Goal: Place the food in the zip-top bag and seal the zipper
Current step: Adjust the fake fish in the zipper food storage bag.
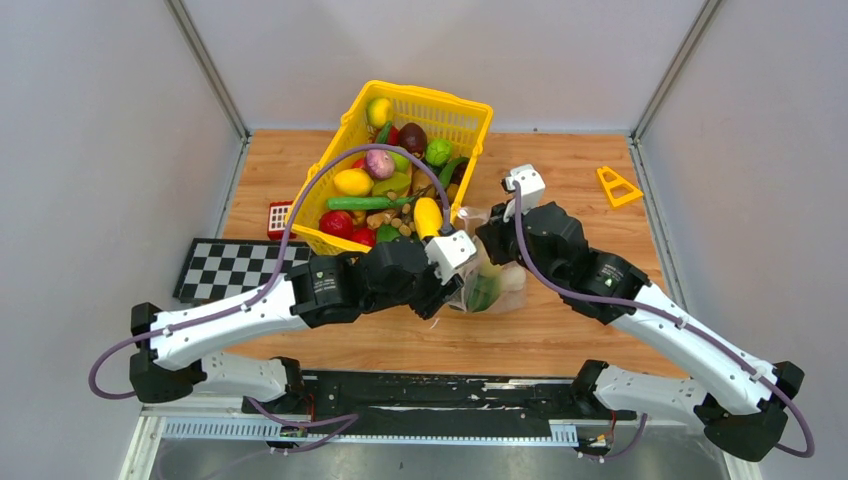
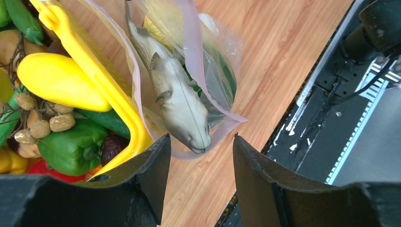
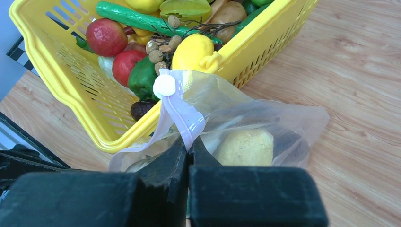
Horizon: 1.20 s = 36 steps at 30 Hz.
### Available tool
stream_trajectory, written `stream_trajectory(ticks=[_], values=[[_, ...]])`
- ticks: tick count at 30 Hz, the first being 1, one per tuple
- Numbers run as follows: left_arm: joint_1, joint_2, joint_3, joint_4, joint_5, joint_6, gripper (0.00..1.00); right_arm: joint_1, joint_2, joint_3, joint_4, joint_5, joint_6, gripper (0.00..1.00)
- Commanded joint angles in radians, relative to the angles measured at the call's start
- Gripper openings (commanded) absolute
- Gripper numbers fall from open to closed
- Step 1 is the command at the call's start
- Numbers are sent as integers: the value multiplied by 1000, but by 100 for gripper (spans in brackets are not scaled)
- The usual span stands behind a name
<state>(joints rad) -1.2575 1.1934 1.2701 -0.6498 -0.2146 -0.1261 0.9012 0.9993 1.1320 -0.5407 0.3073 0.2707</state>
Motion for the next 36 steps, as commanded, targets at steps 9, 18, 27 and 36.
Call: stream_trajectory(ticks=[9,18,27,36], values=[[-37,64,37,25,-82,35,55,-13,-31,53,1,7,30,0],[-40,108,47,-12,-139,43,54,-17,-60,62,-13,16,36,0],[-45,144,59,7,-168,49,39,-18,-76,62,-22,13,39,0],[-45,150,60,96,-196,48,11,-19,-101,36,-22,3,43,0]])
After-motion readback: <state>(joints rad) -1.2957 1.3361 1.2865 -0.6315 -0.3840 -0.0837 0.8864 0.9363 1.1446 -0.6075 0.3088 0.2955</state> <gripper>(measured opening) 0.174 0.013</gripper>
